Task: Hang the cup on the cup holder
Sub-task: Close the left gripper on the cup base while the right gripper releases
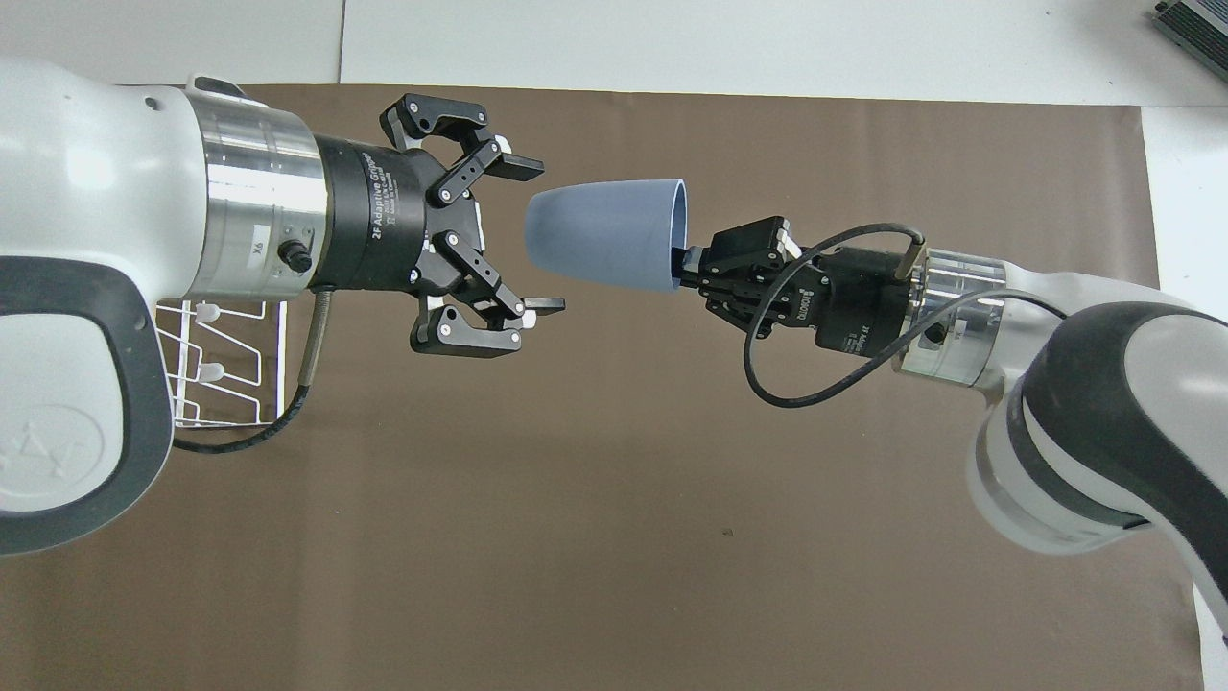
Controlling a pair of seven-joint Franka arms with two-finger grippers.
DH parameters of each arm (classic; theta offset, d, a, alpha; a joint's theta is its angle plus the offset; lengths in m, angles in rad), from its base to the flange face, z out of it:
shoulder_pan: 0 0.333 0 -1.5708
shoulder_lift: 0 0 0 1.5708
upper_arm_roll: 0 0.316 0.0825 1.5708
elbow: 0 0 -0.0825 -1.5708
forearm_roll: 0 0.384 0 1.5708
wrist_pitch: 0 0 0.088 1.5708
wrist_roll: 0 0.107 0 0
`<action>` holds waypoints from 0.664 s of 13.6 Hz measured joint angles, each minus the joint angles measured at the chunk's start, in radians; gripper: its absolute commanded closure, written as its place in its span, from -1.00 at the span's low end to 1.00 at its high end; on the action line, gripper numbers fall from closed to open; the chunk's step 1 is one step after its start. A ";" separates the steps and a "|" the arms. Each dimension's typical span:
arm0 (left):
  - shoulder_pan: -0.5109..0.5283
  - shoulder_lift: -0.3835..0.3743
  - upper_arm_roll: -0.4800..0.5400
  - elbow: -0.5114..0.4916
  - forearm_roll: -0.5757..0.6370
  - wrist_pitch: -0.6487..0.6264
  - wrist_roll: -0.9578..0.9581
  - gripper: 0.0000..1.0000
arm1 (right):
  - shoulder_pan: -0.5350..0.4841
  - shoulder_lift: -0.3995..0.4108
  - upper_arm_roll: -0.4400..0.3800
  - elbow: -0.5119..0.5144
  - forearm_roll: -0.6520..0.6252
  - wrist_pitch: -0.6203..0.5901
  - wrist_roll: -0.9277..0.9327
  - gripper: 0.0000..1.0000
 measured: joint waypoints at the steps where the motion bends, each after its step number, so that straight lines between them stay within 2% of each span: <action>1: -0.005 0.004 0.000 -0.009 0.000 0.009 -0.002 -1.00 | 0.000 0.000 0.000 0.000 0.000 0.000 0.000 1.00; 9: -0.037 0.024 0.000 -0.047 0.000 0.089 -0.009 -1.00 | 0.000 0.000 0.000 -0.001 0.000 0.001 0.000 1.00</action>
